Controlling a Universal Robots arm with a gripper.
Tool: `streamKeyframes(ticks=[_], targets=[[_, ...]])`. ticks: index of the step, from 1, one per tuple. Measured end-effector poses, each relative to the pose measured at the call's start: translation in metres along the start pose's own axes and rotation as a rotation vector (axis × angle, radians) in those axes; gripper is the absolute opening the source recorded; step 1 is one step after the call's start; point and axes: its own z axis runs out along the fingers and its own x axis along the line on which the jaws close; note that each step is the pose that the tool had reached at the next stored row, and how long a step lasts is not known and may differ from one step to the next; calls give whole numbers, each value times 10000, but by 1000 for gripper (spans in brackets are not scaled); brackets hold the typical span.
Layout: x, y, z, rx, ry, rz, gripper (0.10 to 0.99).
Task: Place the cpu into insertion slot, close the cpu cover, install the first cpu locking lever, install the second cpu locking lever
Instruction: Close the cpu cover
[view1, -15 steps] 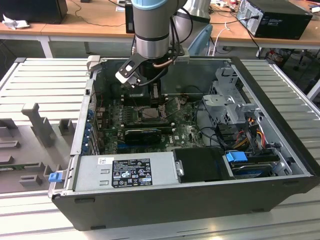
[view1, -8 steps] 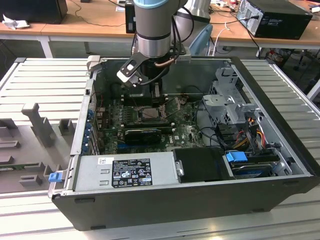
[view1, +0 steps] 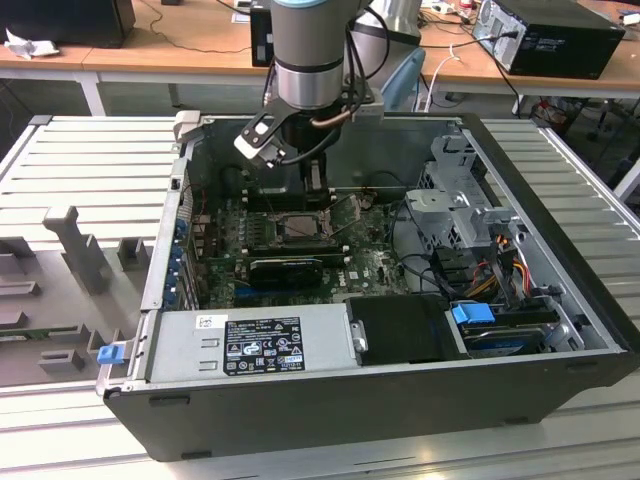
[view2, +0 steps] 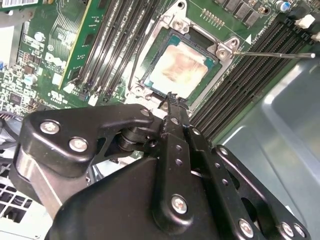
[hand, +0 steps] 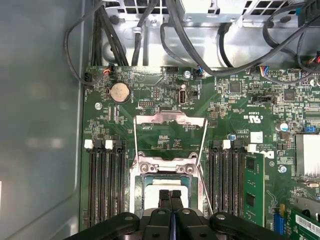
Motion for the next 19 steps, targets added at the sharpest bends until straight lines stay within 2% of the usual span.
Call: streamKeyframes(ticks=[5,10,13,19], targets=[[1,22,-29,0,0,-1,106],[0,110,-33,8,0,-3,106],[2,116,-100,7,0,-1,106],[2,172,-104,8,1,0,106]])
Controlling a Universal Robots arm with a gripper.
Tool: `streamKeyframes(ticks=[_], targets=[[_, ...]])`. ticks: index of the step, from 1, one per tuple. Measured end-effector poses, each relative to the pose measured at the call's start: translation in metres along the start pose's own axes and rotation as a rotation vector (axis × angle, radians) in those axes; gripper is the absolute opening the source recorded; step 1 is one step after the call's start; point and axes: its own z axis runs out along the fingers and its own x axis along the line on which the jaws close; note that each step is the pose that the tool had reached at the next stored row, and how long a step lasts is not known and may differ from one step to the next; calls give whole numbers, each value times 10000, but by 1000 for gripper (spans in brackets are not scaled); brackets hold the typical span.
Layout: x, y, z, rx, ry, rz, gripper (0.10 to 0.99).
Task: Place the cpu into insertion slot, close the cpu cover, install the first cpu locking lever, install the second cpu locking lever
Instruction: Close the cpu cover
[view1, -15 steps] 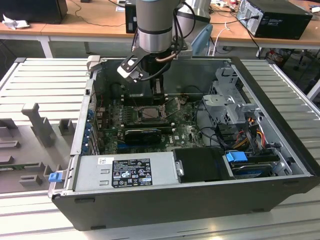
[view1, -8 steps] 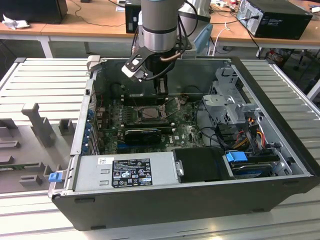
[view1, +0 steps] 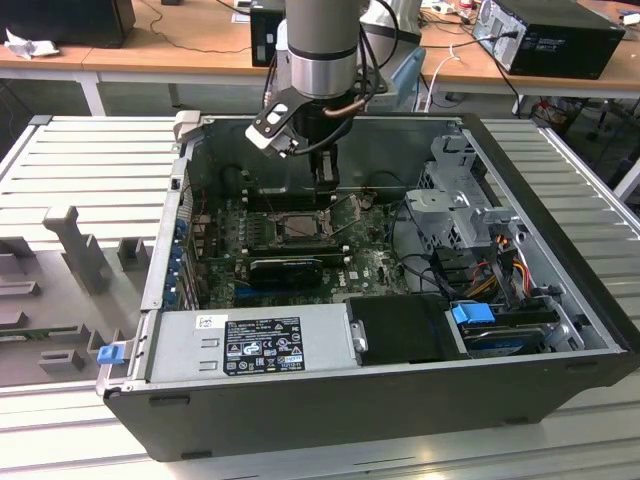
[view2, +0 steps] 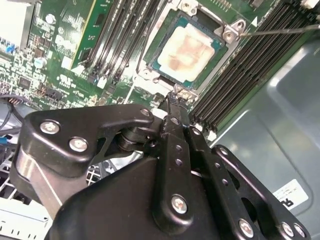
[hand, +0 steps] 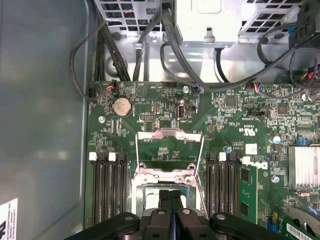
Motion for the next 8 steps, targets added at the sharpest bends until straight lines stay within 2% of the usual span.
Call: streamKeyframes(ticks=[8], targets=[[-1,174,14,1,0,0,106]])
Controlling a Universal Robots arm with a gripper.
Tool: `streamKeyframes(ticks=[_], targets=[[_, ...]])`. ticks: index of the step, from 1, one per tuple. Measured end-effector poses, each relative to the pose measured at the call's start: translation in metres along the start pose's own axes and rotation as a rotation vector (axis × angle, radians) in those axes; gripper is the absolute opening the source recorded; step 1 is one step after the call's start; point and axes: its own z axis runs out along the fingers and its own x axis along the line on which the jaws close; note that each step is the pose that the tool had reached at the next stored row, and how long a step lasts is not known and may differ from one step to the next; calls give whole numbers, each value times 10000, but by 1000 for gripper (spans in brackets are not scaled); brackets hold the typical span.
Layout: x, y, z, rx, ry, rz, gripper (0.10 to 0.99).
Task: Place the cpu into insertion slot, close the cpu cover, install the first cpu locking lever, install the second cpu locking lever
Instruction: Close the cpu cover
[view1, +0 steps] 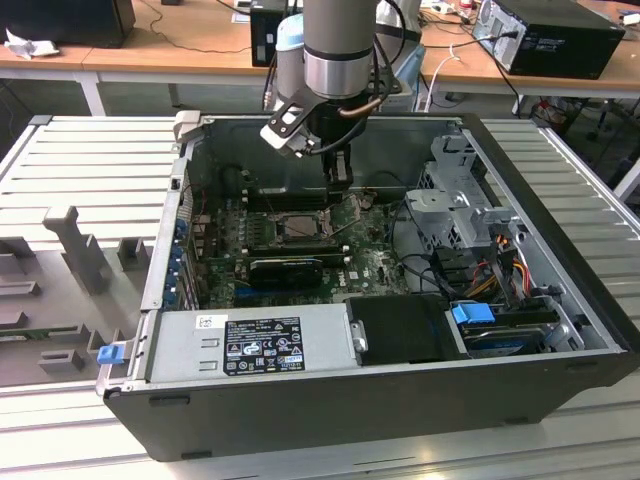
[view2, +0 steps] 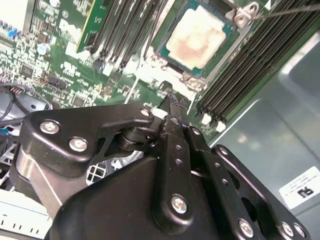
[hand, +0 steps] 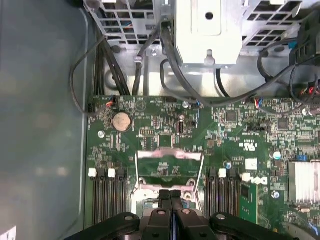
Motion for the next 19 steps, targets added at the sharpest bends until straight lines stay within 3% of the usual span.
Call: streamKeyframes(ticks=[1,4,5,10,14,19], targets=[[0,22,2,0,-1,0,106],[-1,262,21,12,2,-4,106],[-2,293,24,14,1,-6,106],[-3,391,56,15,1,-5,106],[-4,542,85,15,2,-5,106],[-6,542,179,26,0,-3,106]])
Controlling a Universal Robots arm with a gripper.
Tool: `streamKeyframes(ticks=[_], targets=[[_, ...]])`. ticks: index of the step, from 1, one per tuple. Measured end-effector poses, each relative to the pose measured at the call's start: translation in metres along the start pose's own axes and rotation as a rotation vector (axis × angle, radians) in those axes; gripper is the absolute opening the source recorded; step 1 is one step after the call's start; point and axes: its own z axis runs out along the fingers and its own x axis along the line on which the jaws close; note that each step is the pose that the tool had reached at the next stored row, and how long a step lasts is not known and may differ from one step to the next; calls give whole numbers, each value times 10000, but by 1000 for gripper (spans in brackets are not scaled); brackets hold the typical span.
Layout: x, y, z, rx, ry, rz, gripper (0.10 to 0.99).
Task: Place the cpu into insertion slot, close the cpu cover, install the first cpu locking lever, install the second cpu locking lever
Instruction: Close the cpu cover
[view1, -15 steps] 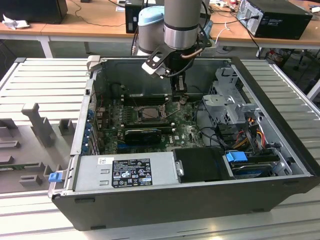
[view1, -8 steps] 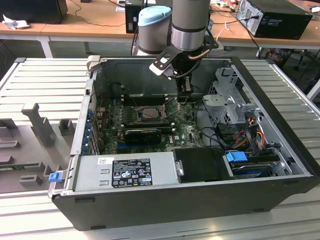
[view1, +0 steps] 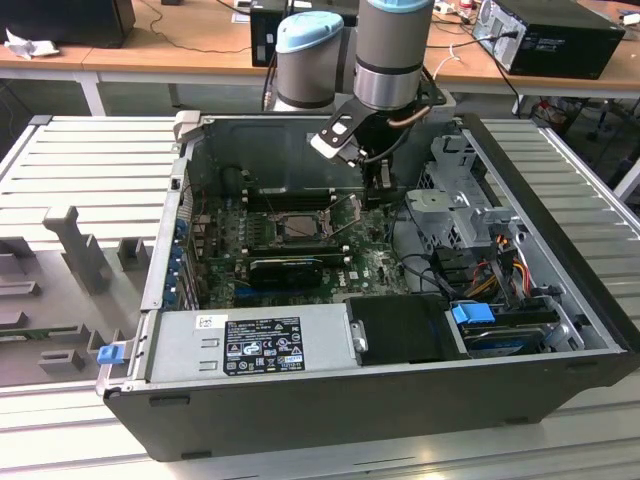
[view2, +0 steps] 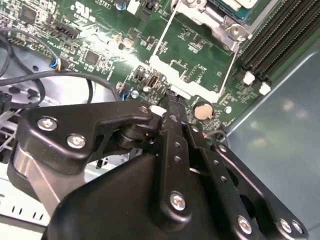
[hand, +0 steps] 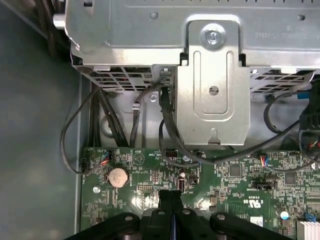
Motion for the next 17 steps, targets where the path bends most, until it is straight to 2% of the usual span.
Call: streamKeyframes(ticks=[3,4,5,7,9,17], targets=[[0,-26,0,45,0,-2,106],[0,-32,0,81,2,0,106],[0,-41,-3,174,1,1,106],[1,-52,-7,230,4,4,106],[0,-86,-11,234,2,3,106],[1,-120,-13,234,3,5,106]])
